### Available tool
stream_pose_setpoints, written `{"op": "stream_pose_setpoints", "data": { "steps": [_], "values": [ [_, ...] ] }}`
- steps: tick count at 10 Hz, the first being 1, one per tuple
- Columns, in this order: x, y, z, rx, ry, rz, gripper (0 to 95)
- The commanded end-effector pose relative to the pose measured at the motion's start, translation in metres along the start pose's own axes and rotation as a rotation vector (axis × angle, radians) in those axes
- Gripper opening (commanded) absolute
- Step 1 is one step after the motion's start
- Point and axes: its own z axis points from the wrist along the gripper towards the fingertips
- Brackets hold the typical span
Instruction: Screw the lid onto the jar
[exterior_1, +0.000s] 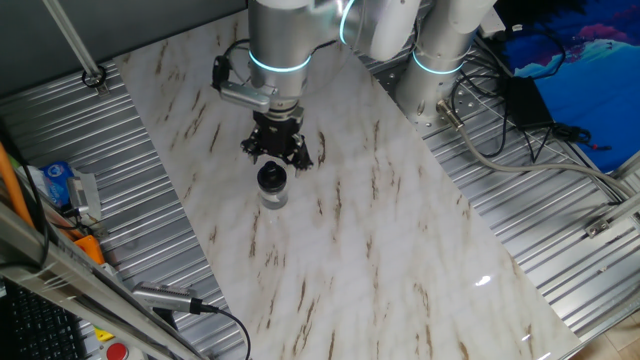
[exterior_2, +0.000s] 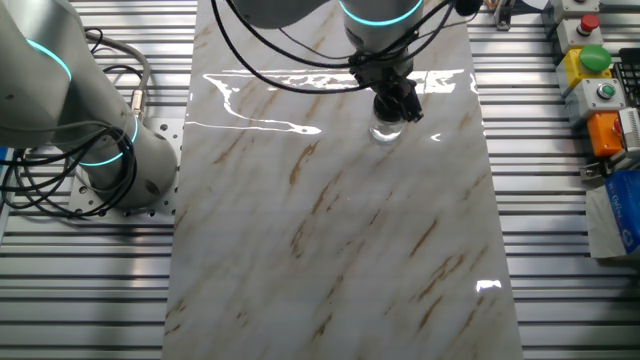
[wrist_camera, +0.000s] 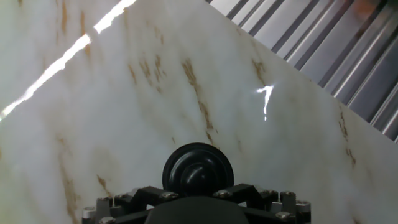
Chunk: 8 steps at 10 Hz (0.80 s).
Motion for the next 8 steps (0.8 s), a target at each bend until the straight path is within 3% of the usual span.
{"op": "stream_pose_setpoints", "data": {
  "steps": [1, 4, 7, 8],
  "values": [
    [0.0, 0.002, -0.007, -0.003, 0.004, -0.015, 95.0],
    [0.003, 0.002, -0.015, -0.007, 0.003, -0.022, 95.0],
    [0.0, 0.003, -0.028, -0.01, 0.025, -0.041, 95.0],
    [-0.001, 0.004, -0.033, -0.012, 0.041, -0.05, 76.0]
  ]
}}
